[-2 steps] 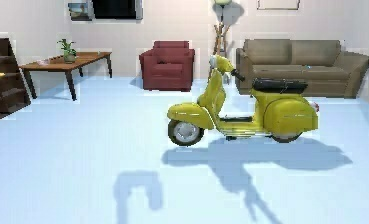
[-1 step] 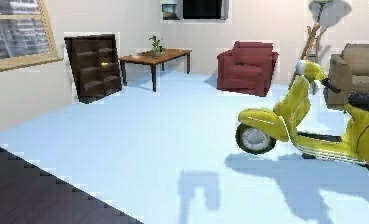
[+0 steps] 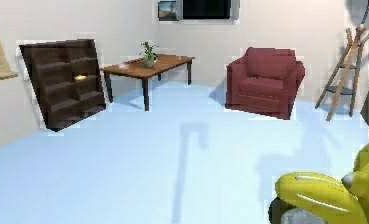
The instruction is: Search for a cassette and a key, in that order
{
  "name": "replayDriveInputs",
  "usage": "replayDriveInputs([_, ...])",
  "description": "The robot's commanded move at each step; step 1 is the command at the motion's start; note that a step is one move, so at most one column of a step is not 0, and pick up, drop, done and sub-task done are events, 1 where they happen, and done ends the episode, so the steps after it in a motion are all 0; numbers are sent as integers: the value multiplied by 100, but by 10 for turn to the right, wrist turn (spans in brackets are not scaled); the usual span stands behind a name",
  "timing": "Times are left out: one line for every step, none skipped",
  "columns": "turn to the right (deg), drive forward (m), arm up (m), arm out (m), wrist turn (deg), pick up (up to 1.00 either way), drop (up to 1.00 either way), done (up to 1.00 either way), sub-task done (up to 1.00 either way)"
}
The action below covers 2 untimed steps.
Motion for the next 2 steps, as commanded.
replayDriveInputs([-30,0,0,0,0,0,0,0,0])
replayDriveInputs([0,90,0,0,0,0,0,0,0])
